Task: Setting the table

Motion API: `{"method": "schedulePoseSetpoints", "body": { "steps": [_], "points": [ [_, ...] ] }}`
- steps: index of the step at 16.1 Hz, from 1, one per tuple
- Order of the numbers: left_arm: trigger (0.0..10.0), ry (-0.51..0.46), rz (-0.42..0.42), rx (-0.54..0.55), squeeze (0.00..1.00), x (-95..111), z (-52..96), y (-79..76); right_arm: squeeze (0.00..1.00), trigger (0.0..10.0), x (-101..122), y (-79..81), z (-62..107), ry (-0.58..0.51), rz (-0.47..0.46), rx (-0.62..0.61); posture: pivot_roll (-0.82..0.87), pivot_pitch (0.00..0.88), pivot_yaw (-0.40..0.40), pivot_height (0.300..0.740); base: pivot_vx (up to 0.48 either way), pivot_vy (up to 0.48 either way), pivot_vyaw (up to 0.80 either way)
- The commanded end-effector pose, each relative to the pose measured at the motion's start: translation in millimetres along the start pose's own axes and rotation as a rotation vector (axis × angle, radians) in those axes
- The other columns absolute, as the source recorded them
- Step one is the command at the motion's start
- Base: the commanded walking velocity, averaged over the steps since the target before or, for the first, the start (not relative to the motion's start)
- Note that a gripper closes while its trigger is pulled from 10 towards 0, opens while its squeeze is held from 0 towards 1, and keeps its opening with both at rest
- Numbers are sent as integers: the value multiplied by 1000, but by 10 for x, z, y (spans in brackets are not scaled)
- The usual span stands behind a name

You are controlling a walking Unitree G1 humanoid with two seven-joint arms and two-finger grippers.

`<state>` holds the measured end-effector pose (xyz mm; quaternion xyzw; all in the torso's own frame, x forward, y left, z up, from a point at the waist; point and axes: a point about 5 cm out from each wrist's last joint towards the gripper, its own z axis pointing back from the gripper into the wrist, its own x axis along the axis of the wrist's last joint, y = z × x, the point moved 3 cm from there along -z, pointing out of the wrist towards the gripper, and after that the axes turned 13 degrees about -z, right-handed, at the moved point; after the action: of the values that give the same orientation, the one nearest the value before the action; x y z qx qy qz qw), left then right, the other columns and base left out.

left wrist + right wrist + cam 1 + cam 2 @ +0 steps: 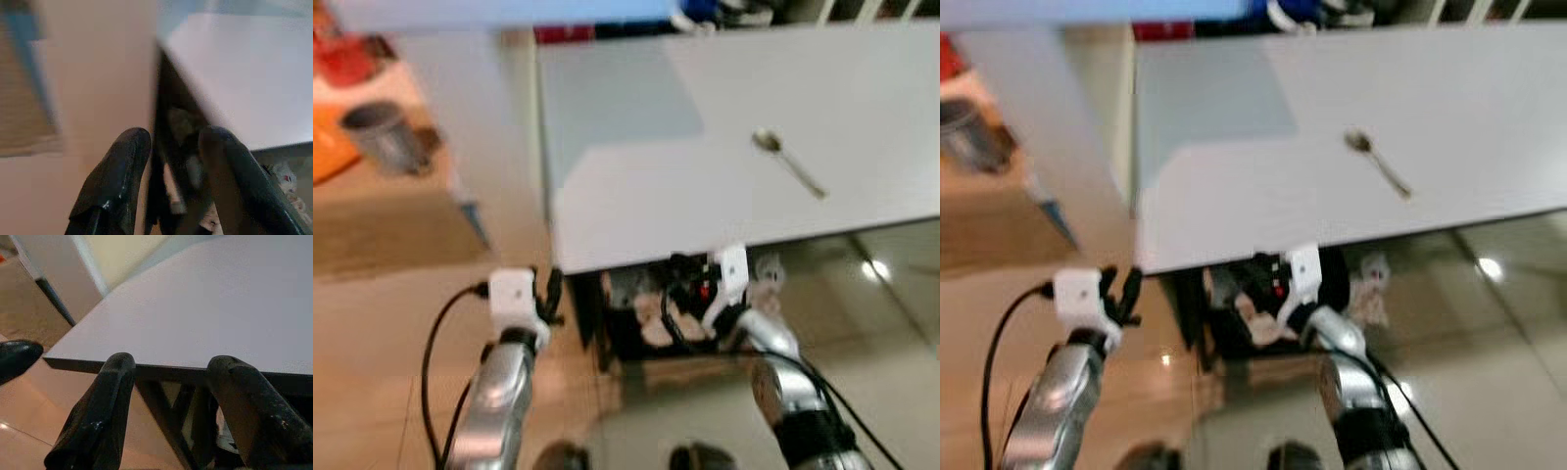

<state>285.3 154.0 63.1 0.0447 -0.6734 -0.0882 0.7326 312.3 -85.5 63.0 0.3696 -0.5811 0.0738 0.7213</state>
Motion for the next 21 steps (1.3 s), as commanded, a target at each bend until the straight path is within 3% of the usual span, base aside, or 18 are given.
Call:
{"method": "schedulePoseSetpoints", "body": {
  "steps": [1, 7, 9, 13, 16, 21],
  "points": [
    [10000, 61, -14, 11, 0, -181, 64, 68, 0, 10000, -76, 39, -25, 25, 3, 15, -33, 106, 9, 740, 0, 480, 0],
    [10000, 137, -29, -14, 0, -463, 126, 67, 0, 10000, -159, 5, -44, 68, 34, 31, -26, 83, 9, 740, 0, 480, 133],
    [10000, 138, -31, -16, 0, -478, 123, 79, 0, 10000, -167, 11, -47, 64, 30, 39, -23, 79, 10, 740, 0, 480, 797],
    [10000, 109, -51, -57, 0, -434, 81, 19, 0, 10000, -96, 58, -95, 7, -24, 54, -24, 77, 16, 740, 0, 480, 0],
    [10000, 89, -56, -128, 0, -417, 85, -107, 0, 10000, 126, 82, -138, -82, -71, 78, -28, 77, 18, 740, 0, 0, 0],
    [10000, 93, -32, -122, 0, -429, 114, -112, 0, 10000, 279, 115, -130, -106, -23, 112, -31, 83, 17, 740, 0, -192, 0]
  ]
}}
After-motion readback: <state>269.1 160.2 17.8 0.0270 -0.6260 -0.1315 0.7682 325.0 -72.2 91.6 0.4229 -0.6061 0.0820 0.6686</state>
